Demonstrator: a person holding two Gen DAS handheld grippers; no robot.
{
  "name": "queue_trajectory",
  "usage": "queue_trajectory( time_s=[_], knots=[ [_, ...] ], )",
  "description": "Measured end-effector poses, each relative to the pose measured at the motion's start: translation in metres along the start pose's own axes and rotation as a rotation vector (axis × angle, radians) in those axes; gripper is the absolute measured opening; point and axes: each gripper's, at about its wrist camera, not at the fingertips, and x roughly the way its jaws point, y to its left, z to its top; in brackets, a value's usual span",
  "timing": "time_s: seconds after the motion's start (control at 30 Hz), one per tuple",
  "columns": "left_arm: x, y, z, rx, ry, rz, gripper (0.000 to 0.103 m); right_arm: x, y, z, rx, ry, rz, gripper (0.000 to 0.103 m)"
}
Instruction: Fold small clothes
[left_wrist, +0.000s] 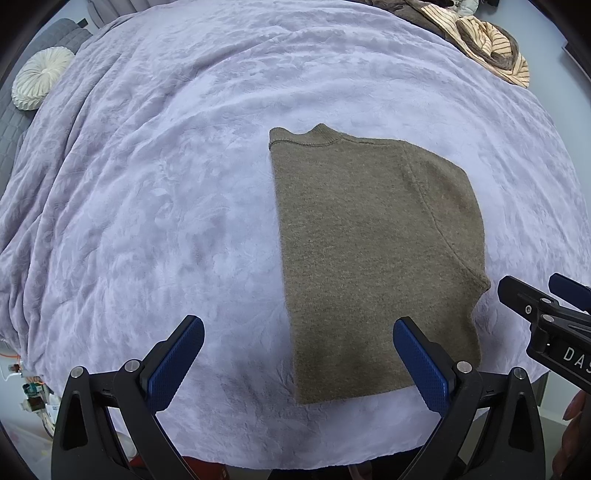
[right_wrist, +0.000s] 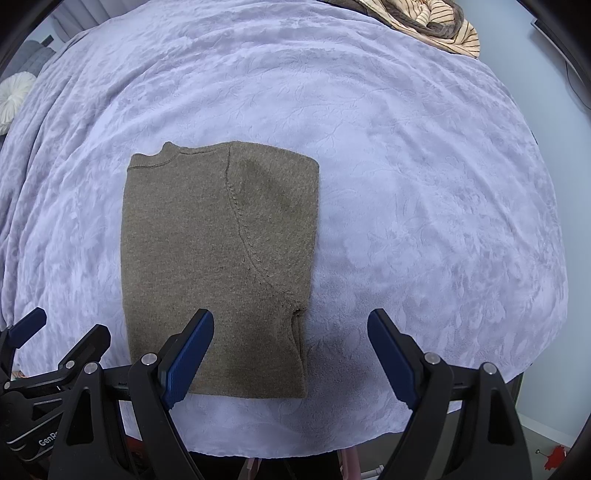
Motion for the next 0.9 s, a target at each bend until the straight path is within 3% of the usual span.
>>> queue_trajectory(
  time_s=[0.9],
  knots=[
    [-0.0005, 0.0029, 0.0001, 0.001, -0.011, -0.013, 0.103, 0.0025, 0.0024, -0.0032, 0.001, 0.005, -0.002, 0.087]
  ],
)
